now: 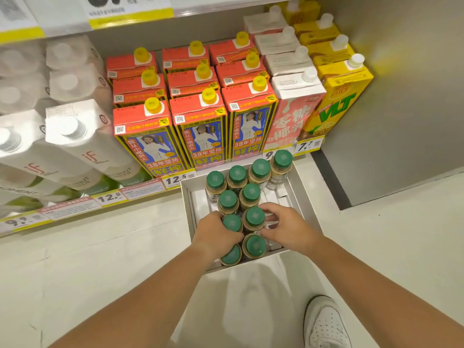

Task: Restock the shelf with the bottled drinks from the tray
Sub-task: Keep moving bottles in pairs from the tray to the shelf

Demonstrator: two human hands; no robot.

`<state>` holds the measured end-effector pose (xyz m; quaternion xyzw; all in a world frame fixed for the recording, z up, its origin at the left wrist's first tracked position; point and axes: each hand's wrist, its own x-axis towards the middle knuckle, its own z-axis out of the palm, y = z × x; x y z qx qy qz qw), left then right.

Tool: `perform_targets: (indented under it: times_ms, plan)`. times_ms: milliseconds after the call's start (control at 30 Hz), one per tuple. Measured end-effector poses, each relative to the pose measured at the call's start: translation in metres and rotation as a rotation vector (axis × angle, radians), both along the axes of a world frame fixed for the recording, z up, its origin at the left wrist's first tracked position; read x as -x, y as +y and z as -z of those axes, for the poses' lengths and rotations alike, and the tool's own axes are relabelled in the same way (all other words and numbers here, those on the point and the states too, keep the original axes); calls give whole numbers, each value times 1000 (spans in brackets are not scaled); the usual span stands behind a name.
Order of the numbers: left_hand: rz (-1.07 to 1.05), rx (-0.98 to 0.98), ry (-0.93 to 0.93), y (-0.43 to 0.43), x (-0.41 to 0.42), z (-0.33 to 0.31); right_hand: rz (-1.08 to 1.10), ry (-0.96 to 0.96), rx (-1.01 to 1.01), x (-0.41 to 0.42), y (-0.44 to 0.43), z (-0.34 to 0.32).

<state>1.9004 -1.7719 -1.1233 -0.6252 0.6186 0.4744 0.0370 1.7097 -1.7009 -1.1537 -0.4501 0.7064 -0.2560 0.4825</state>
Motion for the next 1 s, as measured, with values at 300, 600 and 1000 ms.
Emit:
perform_targets:
  times_ms: [300,600,1000]
  plan:
    - [95,99,1,1,1,-7,-21,34,52,-2,-4,-4]
    - [180,296,131,-3,-9,-60,46,102,292,-8,6,-46]
    - [117,581,447,-32,-17,-227,352,-9,627,5,-22,-232]
